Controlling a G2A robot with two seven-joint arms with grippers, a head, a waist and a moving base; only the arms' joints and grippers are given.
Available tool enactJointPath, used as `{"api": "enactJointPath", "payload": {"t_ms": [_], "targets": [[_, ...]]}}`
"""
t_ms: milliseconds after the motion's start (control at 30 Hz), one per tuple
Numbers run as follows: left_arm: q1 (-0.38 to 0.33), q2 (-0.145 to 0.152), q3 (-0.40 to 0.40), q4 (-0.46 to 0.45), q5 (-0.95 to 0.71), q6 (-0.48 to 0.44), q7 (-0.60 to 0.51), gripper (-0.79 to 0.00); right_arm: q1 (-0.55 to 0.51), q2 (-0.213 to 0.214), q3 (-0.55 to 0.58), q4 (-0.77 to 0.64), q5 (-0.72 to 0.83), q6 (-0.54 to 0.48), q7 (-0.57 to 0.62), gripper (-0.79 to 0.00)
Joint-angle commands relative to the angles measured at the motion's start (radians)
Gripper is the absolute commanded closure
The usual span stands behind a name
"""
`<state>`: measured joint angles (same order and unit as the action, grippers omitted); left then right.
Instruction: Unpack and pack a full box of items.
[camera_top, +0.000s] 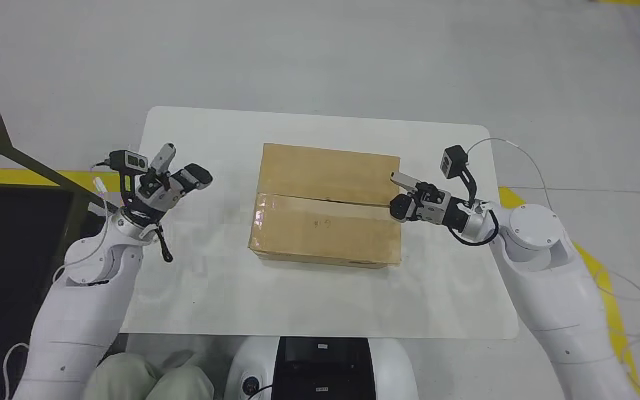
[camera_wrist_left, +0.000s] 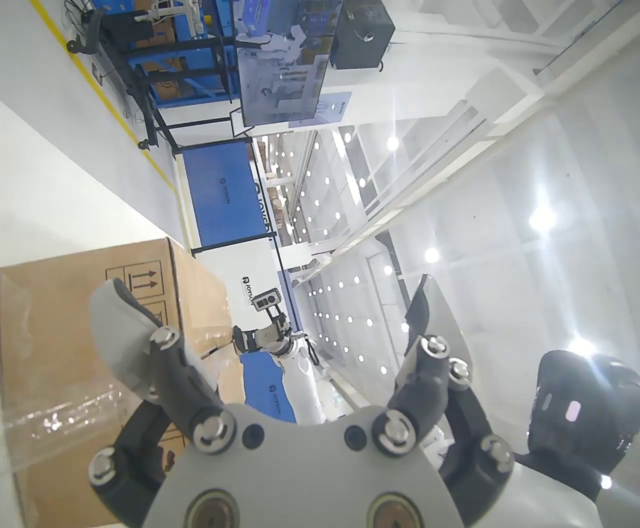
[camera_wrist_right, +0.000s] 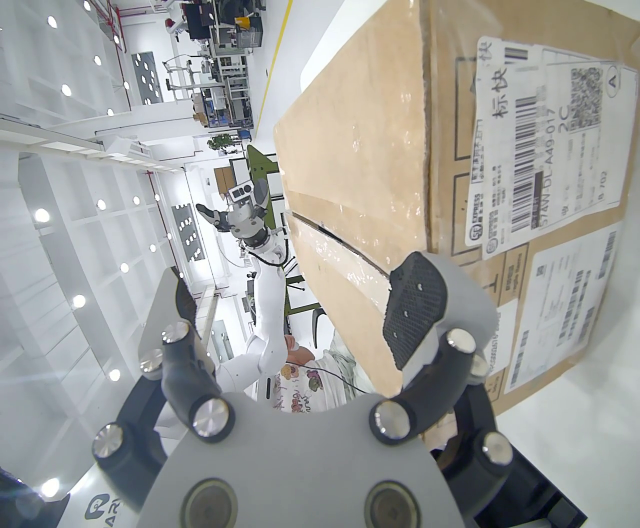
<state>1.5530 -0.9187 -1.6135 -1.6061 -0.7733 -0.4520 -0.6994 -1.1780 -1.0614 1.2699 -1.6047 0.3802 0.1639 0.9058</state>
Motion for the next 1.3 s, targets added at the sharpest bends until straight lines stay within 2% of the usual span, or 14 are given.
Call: {"api": "enactJointPath", "payload": {"t_ms": [0, 200, 367, 867, 967, 1067, 1267], "targets": [[0.036, -0.004, 0.005, -0.010, -0.007, -0.015, -0.001, -0.785, 0.000, 0.000, 0.000, 0.000, 0.000, 0.000, 0.000, -0.785], [0.092, -0.018, 0.035, -0.012, -0.018, -0.053, 0.008, -0.785, 0.000, 0.000, 0.000, 0.000, 0.000, 0.000, 0.000, -0.785], [0.122, -0.030, 0.035, -0.017, -0.028, -0.149, 0.038, -0.785, 0.000, 0.000, 0.000, 0.000, 0.000, 0.000, 0.000, -0.785], [0.122, -0.030, 0.035, -0.017, -0.028, -0.149, 0.038, -0.785, 0.000, 0.000, 0.000, 0.000, 0.000, 0.000, 0.000, -0.785], [0.130, -0.034, 0.019, -0.033, -0.027, -0.128, 0.110, -0.785, 0.000, 0.000, 0.000, 0.000, 0.000, 0.000, 0.000, -0.785], [0.185, -0.038, 0.005, -0.102, -0.063, -0.089, 0.139, -0.785, 0.000, 0.000, 0.000, 0.000, 0.000, 0.000, 0.000, -0.785], [0.306, -0.044, -0.044, -0.177, 0.010, -0.085, 0.202, -0.785, 0.000, 0.000, 0.000, 0.000, 0.000, 0.000, 0.000, -0.785]]}}
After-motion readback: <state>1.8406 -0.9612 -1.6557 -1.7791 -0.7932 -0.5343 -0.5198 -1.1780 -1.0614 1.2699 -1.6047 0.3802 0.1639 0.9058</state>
